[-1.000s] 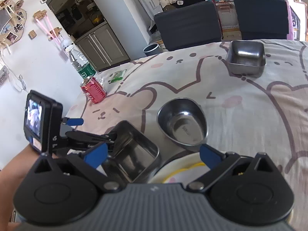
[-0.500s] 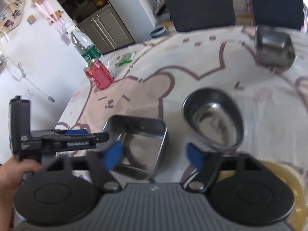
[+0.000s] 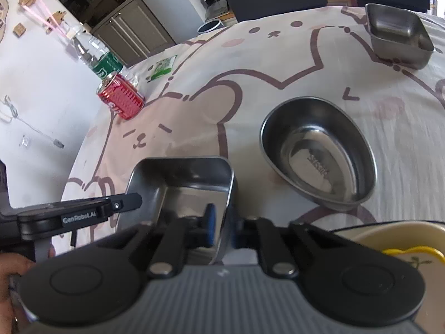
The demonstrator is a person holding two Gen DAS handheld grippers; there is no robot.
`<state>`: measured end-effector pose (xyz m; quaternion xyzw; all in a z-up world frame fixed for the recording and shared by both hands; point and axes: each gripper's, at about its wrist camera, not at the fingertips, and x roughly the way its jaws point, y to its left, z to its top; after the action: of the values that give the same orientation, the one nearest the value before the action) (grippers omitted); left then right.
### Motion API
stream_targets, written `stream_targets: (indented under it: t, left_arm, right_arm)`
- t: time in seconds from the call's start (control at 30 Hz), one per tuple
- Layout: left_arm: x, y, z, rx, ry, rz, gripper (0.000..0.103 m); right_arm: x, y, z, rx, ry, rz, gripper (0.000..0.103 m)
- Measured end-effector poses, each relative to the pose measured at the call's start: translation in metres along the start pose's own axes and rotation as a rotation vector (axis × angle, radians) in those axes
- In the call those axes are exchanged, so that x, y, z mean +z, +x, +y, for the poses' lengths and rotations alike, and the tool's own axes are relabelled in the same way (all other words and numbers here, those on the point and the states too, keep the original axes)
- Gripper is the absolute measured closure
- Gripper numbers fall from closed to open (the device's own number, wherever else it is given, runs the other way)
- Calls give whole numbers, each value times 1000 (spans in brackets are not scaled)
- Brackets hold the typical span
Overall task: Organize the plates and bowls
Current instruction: 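Grasp the steel tray rim with the right gripper while the left gripper grasps its rim, then lift the steel tray with both grippers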
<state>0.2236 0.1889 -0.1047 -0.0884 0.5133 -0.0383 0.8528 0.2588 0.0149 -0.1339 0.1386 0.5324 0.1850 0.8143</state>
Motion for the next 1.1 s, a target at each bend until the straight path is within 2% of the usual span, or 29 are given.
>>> stream_targets:
  t: [0.1,0.17,0.23,0.5,0.8,1.0,1.1]
  left_arm:
    - [-3,-2,1,-15,1,4,92]
    - [-3,-5,0,-24,2,-7,98]
    - [-3,-10,-2,-17,7,-22,98]
    - [-2,-44,-12,-73,-25,-126,98]
    - [-10,-91,-51,-232,-52,-254,97]
    - [-23,-106,-87,-321,-34,-280,96]
    - [-30,-108,-99,-373,-57,-285,95]
  right_arm:
    - [0,2,2,-10,-22,4,96]
    - [0,1,1,-8,-23,2,96]
    - [-1,-1,2,-10,-30,-4,96]
    - [4,-28,1,24,-65,-90,97]
    - [2,-102,-28,80,-35,-215,97]
    - [-12,-158,-58,95,-20,-288,97]
    - [-23,-181,-75,91,-8,-310,97]
